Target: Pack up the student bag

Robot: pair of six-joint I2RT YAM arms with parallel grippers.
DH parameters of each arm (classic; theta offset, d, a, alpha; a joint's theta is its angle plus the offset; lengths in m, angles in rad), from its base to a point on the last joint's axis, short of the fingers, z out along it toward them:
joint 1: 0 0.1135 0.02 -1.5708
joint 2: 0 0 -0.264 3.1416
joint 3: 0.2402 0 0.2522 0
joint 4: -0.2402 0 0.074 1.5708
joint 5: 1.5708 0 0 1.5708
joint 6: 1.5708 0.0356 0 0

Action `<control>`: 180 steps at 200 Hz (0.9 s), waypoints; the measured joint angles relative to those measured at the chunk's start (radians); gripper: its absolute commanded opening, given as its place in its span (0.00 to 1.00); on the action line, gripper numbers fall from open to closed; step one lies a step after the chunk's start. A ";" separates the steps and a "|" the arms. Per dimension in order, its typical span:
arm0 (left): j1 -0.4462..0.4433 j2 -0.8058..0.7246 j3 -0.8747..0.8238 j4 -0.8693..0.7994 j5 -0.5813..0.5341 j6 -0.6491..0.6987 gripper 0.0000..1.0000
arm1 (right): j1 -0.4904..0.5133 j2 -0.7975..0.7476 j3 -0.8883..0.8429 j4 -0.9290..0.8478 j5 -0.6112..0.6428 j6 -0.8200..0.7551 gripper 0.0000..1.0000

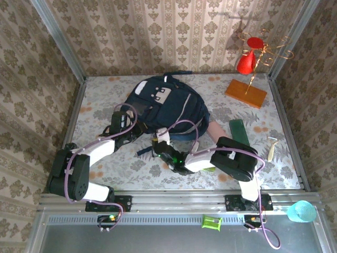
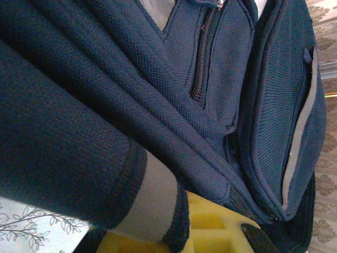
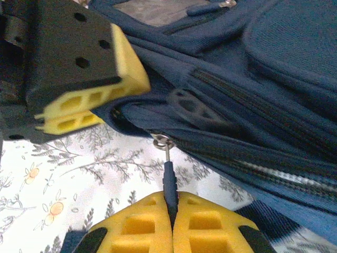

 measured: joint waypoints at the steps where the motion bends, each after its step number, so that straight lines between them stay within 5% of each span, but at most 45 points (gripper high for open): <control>1: 0.000 0.000 0.000 -0.001 0.000 0.000 0.00 | 0.000 -0.002 -0.001 -0.002 -0.001 0.001 0.00; 137: 0.110 0.033 0.000 -0.016 -0.003 0.060 0.00 | -0.042 -0.299 -0.126 -0.425 -0.029 0.138 0.00; 180: 0.156 0.064 0.000 -0.016 0.013 0.093 0.00 | -0.131 -0.362 -0.124 -0.601 -0.059 0.179 0.00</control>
